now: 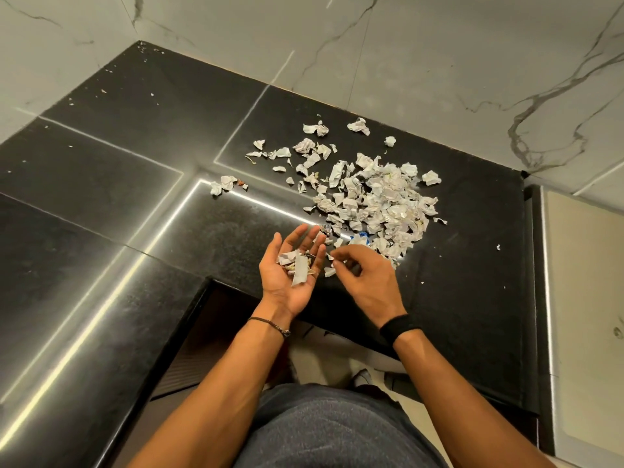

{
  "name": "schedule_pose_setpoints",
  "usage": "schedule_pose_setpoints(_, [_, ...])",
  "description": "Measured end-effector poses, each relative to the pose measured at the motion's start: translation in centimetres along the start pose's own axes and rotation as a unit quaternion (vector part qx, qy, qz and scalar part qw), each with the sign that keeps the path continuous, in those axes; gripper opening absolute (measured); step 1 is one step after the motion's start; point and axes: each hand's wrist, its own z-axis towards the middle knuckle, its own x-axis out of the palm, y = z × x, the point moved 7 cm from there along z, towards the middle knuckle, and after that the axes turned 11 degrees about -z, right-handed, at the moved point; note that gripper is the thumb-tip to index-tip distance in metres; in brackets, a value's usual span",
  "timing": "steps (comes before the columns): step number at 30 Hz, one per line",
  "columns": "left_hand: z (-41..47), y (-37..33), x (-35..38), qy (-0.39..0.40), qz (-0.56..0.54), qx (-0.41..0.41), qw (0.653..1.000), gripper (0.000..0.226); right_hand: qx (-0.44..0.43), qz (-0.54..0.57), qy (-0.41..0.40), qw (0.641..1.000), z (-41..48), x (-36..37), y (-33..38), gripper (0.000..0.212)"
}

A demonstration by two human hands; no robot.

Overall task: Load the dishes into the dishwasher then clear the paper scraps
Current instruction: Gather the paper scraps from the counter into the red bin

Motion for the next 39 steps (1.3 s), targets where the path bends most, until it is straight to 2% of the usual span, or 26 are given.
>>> schedule_pose_setpoints(4, [0.0, -1.2, -0.8, -0.012, -0.008, 0.013, 1.000, 0.048, -0.026, -0.146, 0.087, 0.985, -0.9, 3.2, -1.8, 0.021])
schedule_pose_setpoints(10, [-0.2, -1.8, -1.3, -0.025, 0.016, 0.024, 0.999, 0.048, -0.017, -0.167, 0.054, 0.984, -2.2, 3.2, -2.5, 0.012])
schedule_pose_setpoints(13, [-0.2, -1.7, -1.3, -0.025, 0.028, 0.026, 0.999, 0.048, 0.013, -0.093, 0.016, 0.995, -1.9, 1.8, -1.6, 0.007])
schedule_pose_setpoints(16, [-0.2, -1.3, -1.1, -0.021, 0.035, 0.023, 0.999, 0.049, -0.031, -0.001, -0.026, 0.999, -0.8, 0.4, 2.0, 0.007])
schedule_pose_setpoints(19, [0.0, -0.6, -0.7, -0.011, 0.028, 0.016, 0.999, 0.050, -0.082, 0.019, -0.004, 0.996, 0.0, 0.6, 5.4, 0.010])
schedule_pose_setpoints(22, [0.0, -0.1, -0.4, -0.003, 0.020, 0.006, 1.000, 0.052, -0.088, 0.008, 0.024, 0.996, 0.5, 1.6, 6.2, 0.016])
schedule_pose_setpoints(27, [-0.4, -0.6, 0.4, 0.013, -0.012, 0.011, 1.000, 0.049, -0.007, 0.139, -0.048, 0.989, 0.3, 0.7, 4.3, 0.018])
schedule_pose_setpoints(31, [-1.2, -0.8, 1.0, 0.025, -0.055, 0.019, 0.998, 0.049, 0.105, 0.288, -0.083, 0.948, 0.2, 1.9, 2.5, 0.026])
schedule_pose_setpoints(34, [-2.5, -1.2, 1.0, 0.028, -0.089, 0.048, 0.995, 0.048, 0.144, 0.377, -0.074, 0.912, 0.1, 3.3, 3.4, 0.031])
schedule_pose_setpoints(39, [-6.0, -1.8, -1.0, 0.002, -0.150, 0.118, 0.982, 0.046, 0.127, 0.404, 0.002, 0.906, -2.3, 6.8, 7.0, 0.041])
